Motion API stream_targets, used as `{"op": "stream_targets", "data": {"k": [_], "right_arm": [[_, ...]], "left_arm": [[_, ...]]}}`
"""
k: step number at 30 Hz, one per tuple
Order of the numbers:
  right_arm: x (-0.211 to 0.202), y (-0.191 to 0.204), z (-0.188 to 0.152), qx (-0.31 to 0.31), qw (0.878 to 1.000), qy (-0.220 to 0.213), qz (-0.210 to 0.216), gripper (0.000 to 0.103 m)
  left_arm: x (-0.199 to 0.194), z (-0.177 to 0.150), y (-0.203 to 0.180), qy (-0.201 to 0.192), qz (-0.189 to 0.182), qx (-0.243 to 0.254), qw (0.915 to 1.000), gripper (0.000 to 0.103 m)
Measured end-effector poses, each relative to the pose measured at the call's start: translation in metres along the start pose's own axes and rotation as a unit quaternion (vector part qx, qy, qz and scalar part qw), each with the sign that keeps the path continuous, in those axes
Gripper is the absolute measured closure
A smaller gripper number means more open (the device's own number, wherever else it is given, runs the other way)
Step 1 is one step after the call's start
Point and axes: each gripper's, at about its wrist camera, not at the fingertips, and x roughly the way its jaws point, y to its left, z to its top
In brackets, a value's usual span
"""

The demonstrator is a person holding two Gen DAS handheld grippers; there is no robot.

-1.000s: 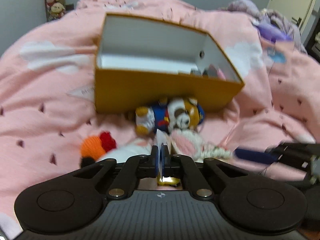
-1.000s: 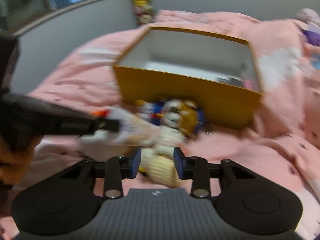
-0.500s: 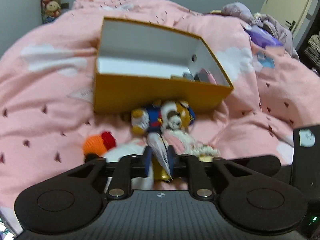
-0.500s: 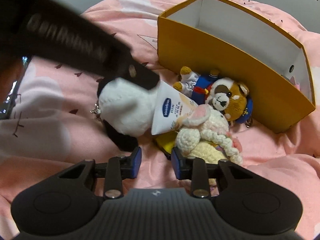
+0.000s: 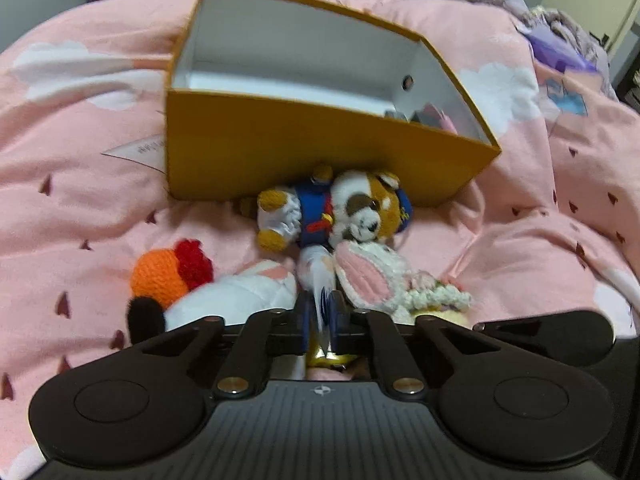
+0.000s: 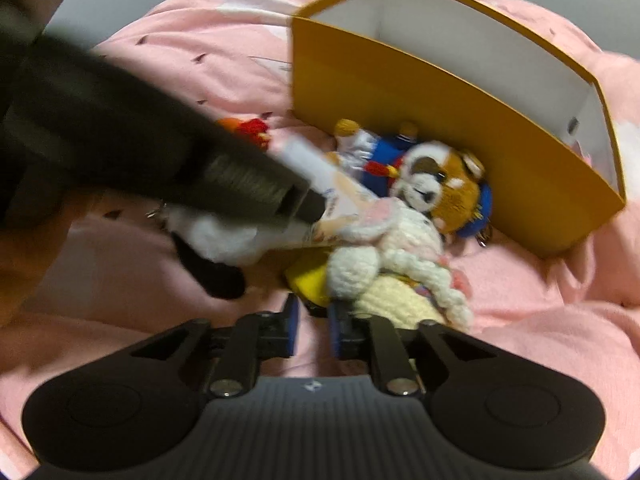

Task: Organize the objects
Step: 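Lift the lotion tube with left while right grasps the yellow toy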

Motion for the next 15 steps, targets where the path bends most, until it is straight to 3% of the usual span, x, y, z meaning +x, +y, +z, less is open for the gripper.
{"op": "stream_targets", "data": {"k": [3, 9, 15], "right_arm": [[-0.001, 0.011, 0.001, -0.033, 0.999, -0.007, 0.001, 0.074], [0.009, 0.025, 0.010, -0.090, 0.995, 0.003, -0.042, 0.076], [0.042, 0.054, 0.008, -0.214, 0.971, 0.054, -0.093, 0.070]], "left_arm": [[-0.020, 0.006, 0.005, -0.024, -0.004, -0.003, 0.9997, 0.096], [-0.059, 0.021, 0.018, -0.076, 0.015, -0.008, 0.9969, 0.096], [-0.075, 0.025, 0.029, -0.093, 0.040, -0.011, 0.9948, 0.096]]}}
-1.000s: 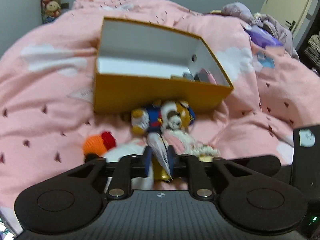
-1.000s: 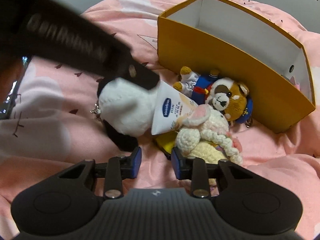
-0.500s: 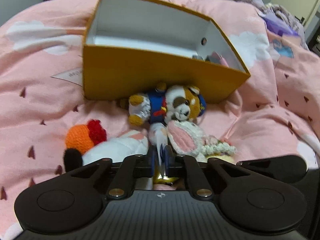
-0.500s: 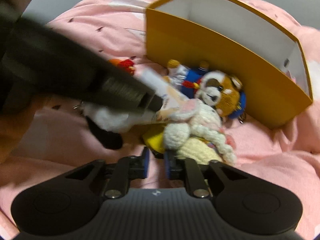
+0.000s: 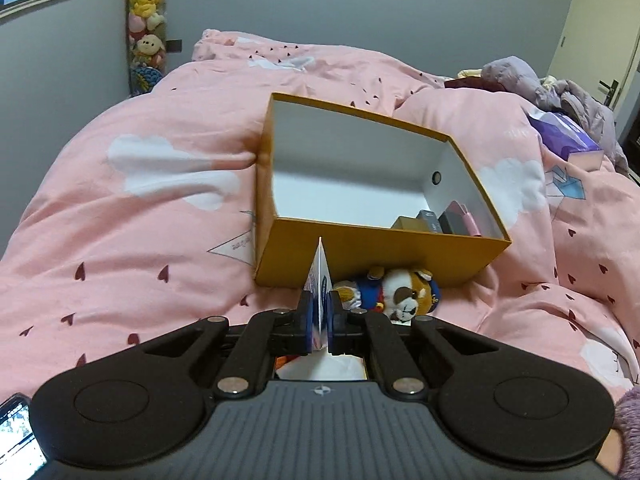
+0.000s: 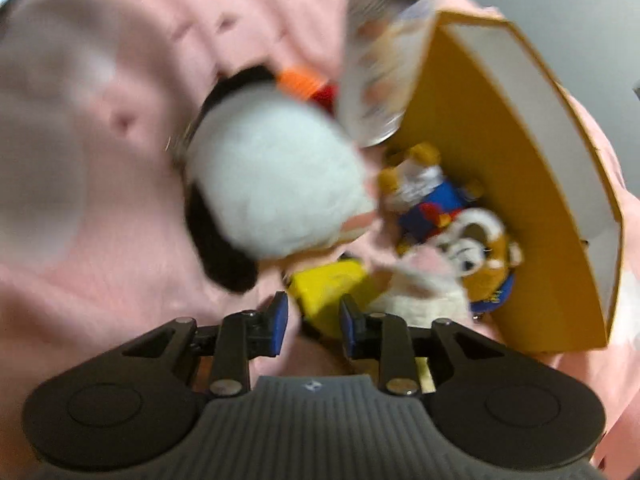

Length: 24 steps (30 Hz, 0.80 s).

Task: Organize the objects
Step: 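Lift the lotion tube with left while right grasps the yellow toy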

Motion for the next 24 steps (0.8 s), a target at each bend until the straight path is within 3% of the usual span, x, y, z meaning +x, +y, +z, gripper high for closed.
{"op": "stream_targets", "data": {"k": [6, 13, 16, 20, 24], "right_arm": [[0.016, 0.008, 0.004, -0.038, 0.998, 0.011, -0.039, 0.058], [0.029, 0.013, 0.008, -0.073, 0.995, 0.004, -0.061, 0.056], [0.027, 0.011, 0.011, -0.069, 0.996, 0.009, -0.061, 0.060], [0.008, 0.005, 0.011, -0.049, 0.997, -0.008, -0.066, 0.075], [-0.019, -0.016, 0.011, 0.016, 0.999, -0.027, -0.038, 0.081]], "left_arm": [[0.003, -0.007, 0.009, 0.007, -0.001, -0.018, 0.9998, 0.096], [0.010, -0.012, 0.011, 0.018, -0.009, -0.025, 0.9995, 0.096], [0.010, -0.014, 0.011, 0.021, -0.010, -0.028, 0.9994, 0.096], [0.008, -0.015, 0.013, 0.018, -0.010, -0.032, 0.9993, 0.096], [0.007, -0.017, 0.013, 0.016, -0.010, -0.037, 0.9991, 0.096]]}}
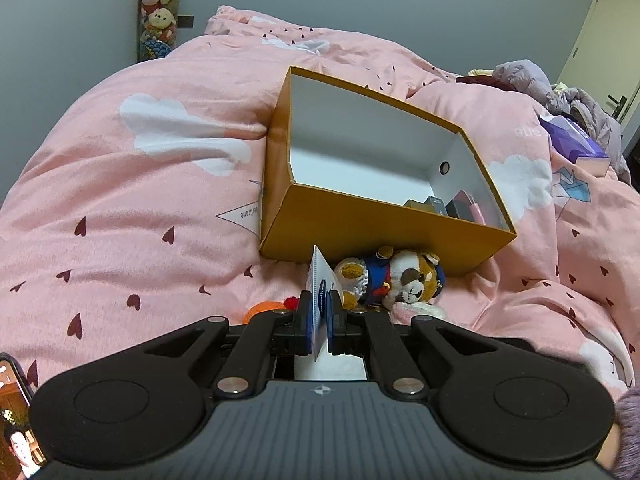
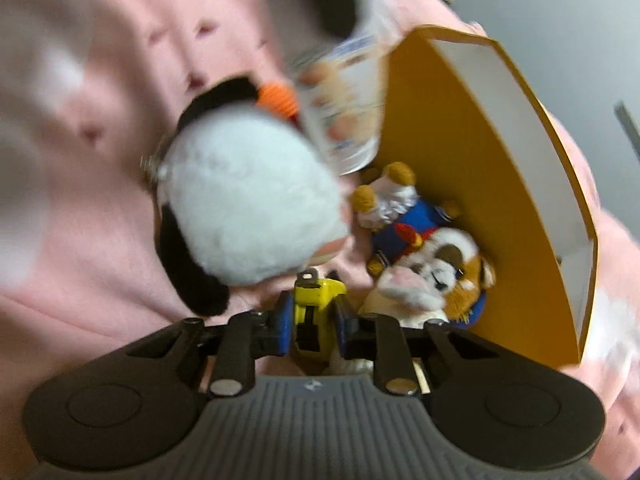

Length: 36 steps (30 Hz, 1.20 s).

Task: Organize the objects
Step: 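Lift the lotion tube with left while right grasps the yellow toy, then carry the lotion tube with left while right carries yellow toy into the box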

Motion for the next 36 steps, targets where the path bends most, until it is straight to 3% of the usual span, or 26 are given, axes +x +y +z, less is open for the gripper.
{"op": "stream_targets", "data": {"k": [4, 9, 18, 22, 30, 36], "right_arm": [[-0.033, -0.030, -0.002, 0.108, 0.992, -0.025, 0.058, 0.082], [-0.077, -0.038, -0.004, 0.182, 0.977, -0.067, 0.088, 0.082], [-0.071, -0.092, -0.001, 0.223, 0.965, -0.124, 0.063, 0.082], [-0.086, -0.117, 0.001, 0.254, 0.954, -0.146, 0.064, 0.082], [-0.072, -0.182, 0.006, 0.324, 0.930, -0.162, 0.057, 0.082], [-0.025, -0.225, -0.001, 0.412, 0.897, -0.129, 0.099, 0.082]], "left_arm": [[0.000, 0.000, 0.000, 0.000, 0.000, 0.000, 1.0000, 0.097], [-0.005, 0.002, -0.006, -0.011, 0.007, 0.001, 0.9999, 0.097], [-0.023, 0.026, -0.036, -0.054, -0.023, 0.034, 0.9977, 0.098], [-0.026, 0.043, -0.046, -0.073, -0.041, 0.044, 0.9955, 0.099], [-0.021, 0.082, -0.045, -0.111, -0.047, 0.036, 0.9920, 0.099], [0.000, 0.105, -0.039, -0.117, -0.032, 0.021, 0.9924, 0.099]]}}
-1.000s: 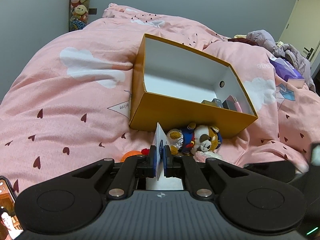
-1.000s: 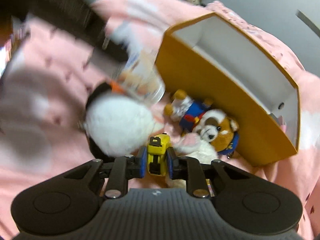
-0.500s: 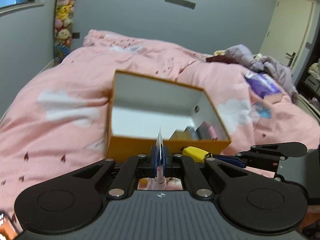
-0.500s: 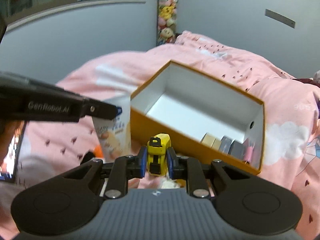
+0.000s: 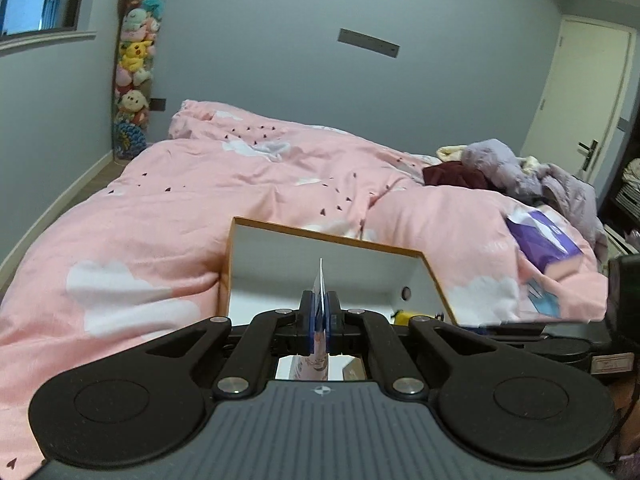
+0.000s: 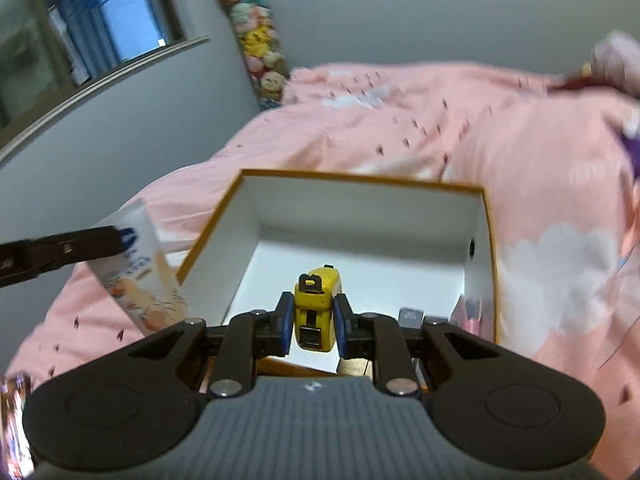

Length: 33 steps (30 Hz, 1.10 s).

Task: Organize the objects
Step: 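Carry the lotion tube with left while right carries yellow toy into the box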

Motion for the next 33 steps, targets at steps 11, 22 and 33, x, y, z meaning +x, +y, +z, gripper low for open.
{"op": "stream_targets", "data": {"k": [11, 22, 33], "right_arm": [[0.048, -0.043, -0.007, 0.110, 0.992, 0.059, 0.029, 0.081], [0.051, -0.067, -0.012, 0.134, 0.987, 0.086, -0.006, 0.079], [0.047, -0.067, -0.018, 0.125, 0.986, 0.095, -0.050, 0.069]], "left_arm": [[0.039, 0.009, 0.010, 0.012, 0.000, -0.021, 0.9997, 0.099], [0.077, -0.001, 0.002, 0.045, -0.005, -0.019, 0.9988, 0.099], [0.106, -0.022, -0.001, 0.088, 0.012, -0.016, 0.9960, 0.099]]}}
